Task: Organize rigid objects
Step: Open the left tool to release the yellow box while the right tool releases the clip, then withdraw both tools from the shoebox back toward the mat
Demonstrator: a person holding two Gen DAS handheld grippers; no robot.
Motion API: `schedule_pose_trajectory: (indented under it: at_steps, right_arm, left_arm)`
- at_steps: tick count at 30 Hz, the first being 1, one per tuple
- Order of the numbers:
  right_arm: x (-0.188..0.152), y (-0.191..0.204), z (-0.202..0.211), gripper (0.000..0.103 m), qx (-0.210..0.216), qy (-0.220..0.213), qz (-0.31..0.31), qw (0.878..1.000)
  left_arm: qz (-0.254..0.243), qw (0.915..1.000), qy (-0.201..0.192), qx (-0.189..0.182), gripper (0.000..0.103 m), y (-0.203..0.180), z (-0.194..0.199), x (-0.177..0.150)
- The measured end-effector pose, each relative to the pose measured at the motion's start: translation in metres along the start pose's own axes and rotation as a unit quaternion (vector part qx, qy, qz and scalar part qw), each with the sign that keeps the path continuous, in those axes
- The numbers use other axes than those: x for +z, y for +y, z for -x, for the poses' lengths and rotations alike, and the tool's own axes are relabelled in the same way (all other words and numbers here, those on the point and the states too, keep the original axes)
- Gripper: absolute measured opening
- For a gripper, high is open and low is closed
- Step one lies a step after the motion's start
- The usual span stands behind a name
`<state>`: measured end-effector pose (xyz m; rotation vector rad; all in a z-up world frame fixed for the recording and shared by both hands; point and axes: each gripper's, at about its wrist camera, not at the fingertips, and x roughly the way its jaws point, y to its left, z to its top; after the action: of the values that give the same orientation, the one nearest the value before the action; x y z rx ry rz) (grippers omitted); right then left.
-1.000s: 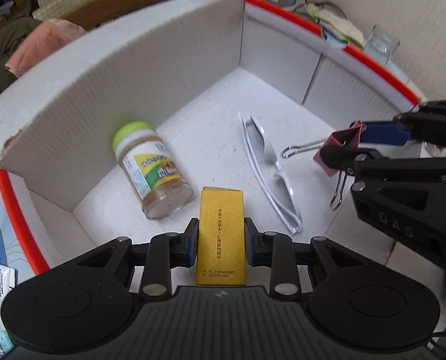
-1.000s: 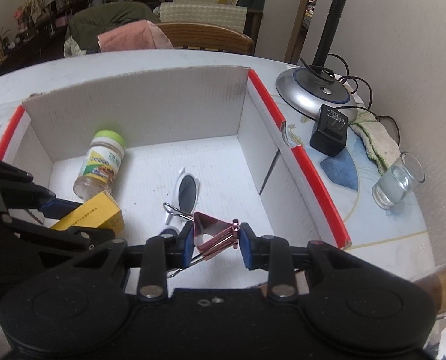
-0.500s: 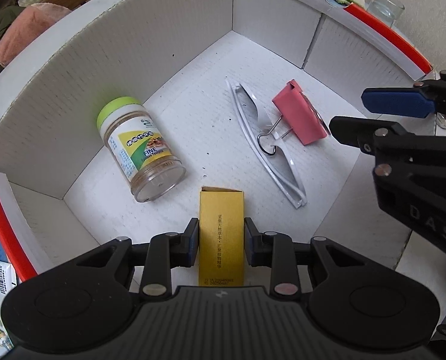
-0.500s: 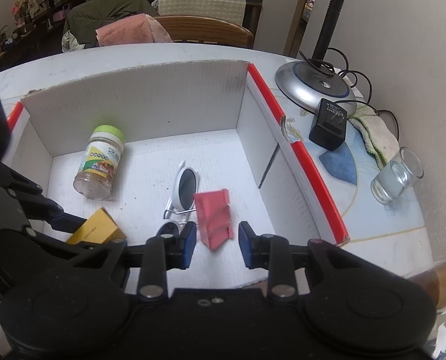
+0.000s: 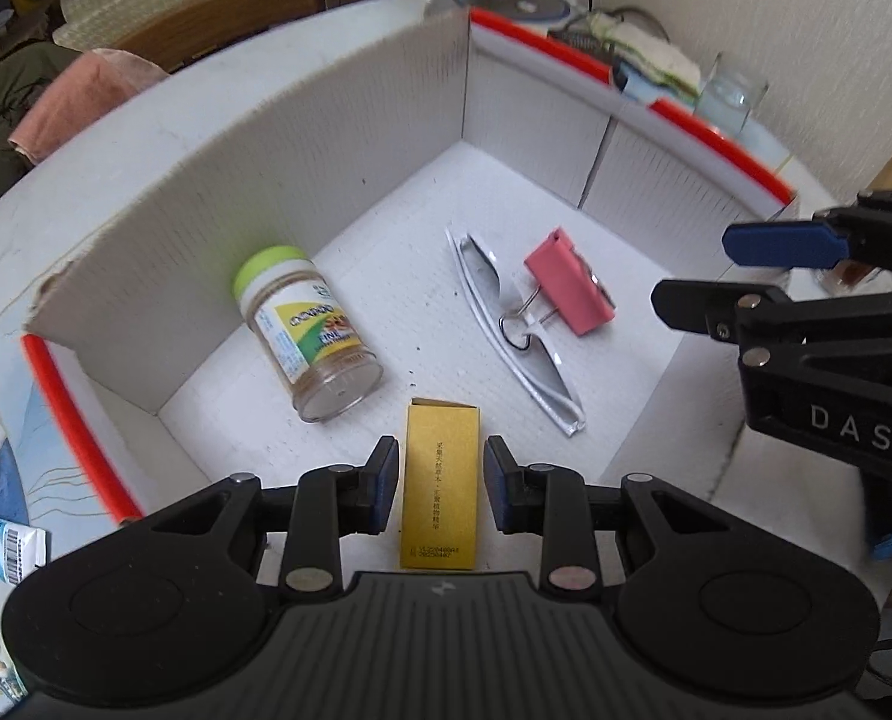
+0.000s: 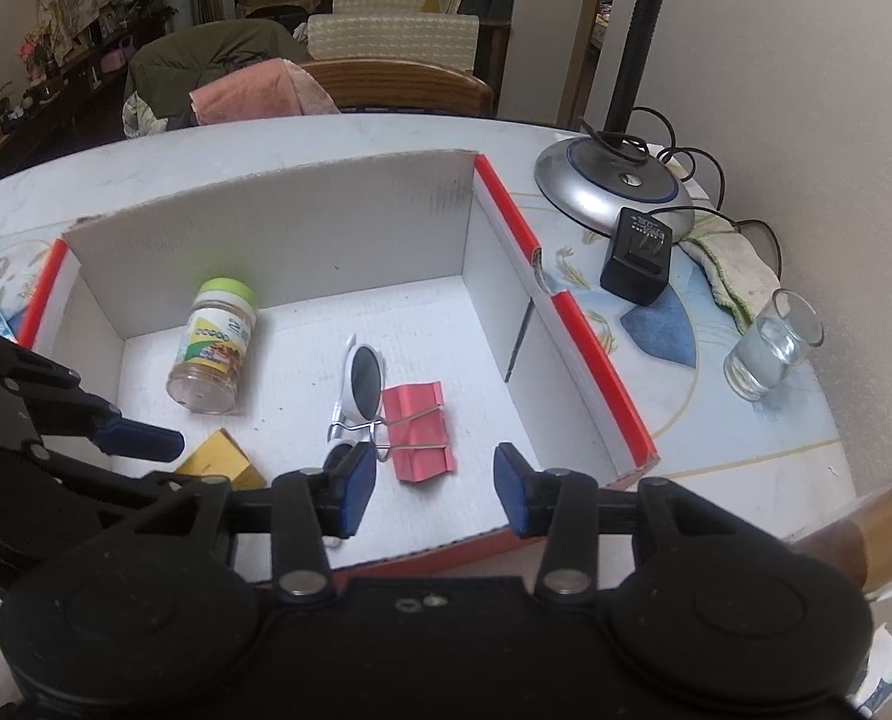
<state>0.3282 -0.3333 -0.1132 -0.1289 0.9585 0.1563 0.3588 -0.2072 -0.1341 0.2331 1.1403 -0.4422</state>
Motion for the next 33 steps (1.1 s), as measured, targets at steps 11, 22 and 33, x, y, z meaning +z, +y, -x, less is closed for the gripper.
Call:
schedule_pose_trajectory:
  at_steps: [11,22,33]
  right_arm:
    - [-0.006,0.018,0.031,0.051,0.018,-0.017,-0.003,1.000]
    - [-0.012,0.056,0.072,0.058,0.059,-0.045,0.003,0.997]
    - [-0.025,0.111,0.101,0.068,0.112,-0.065,0.004,0.992]
  left_arm:
    - [0.034,0.9966,-0.075,-0.004,0.030,0.021,0.052,-0.024]
    - [0.047,0.9880,-0.147,-0.006,0.030,0.051,0.111,-0.061]
    - [0.052,0.9755,-0.213,0.008,0.068,0.087,0.164,-0.121]
